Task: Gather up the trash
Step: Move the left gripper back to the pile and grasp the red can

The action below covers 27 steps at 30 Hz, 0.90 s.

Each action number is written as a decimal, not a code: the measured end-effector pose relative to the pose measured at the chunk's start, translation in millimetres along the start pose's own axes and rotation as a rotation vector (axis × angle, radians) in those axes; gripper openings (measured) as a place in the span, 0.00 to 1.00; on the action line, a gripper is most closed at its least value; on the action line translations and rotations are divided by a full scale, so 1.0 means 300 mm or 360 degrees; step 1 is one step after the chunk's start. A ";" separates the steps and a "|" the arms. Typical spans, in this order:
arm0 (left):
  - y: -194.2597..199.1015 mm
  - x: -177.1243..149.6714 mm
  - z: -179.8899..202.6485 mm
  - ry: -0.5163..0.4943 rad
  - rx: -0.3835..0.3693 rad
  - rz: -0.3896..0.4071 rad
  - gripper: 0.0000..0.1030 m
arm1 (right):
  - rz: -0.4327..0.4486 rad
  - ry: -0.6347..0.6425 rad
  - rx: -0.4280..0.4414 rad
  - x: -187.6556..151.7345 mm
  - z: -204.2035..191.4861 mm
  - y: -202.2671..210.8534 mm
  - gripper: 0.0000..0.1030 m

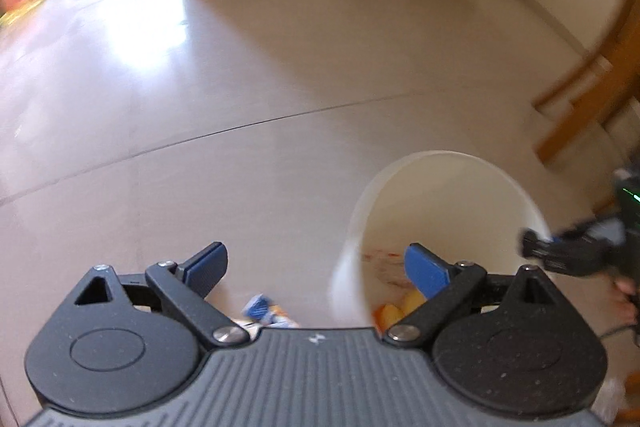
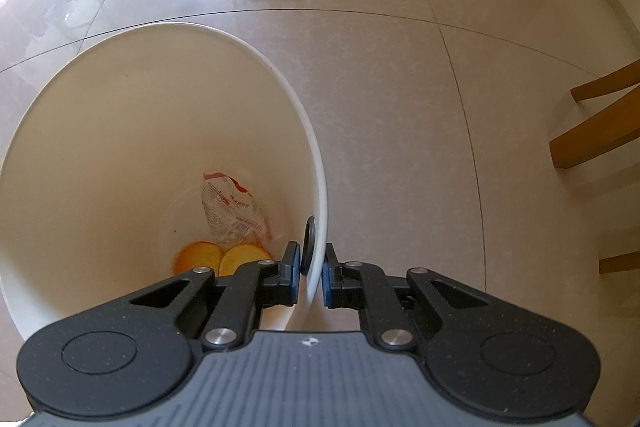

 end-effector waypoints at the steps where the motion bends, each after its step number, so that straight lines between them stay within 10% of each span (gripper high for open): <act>1: -0.010 0.006 -0.042 0.0049 0.0021 -0.0010 0.93 | 0.0001 0.0003 -0.0001 0.000 0.000 0.001 0.12; 15: -0.158 -0.345 -0.546 0.0694 0.0395 -0.0194 0.92 | -0.0006 -0.0001 -0.0028 0.008 -0.014 -0.002 0.13; 27: -0.379 -0.664 -0.721 0.1040 0.0513 -0.0413 0.83 | -0.0024 0.0018 -0.0084 0.011 -0.039 -0.019 0.14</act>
Point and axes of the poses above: each gripper's, at about its wrist camera, not at the fingertips, and y roughly against the way its jaws point, z to its right, x to its top, the point moved 6 cm from there along -y, roughly the way its jaws point, and after that the axes turned 5 degrees about z, right-handed, at the moved point
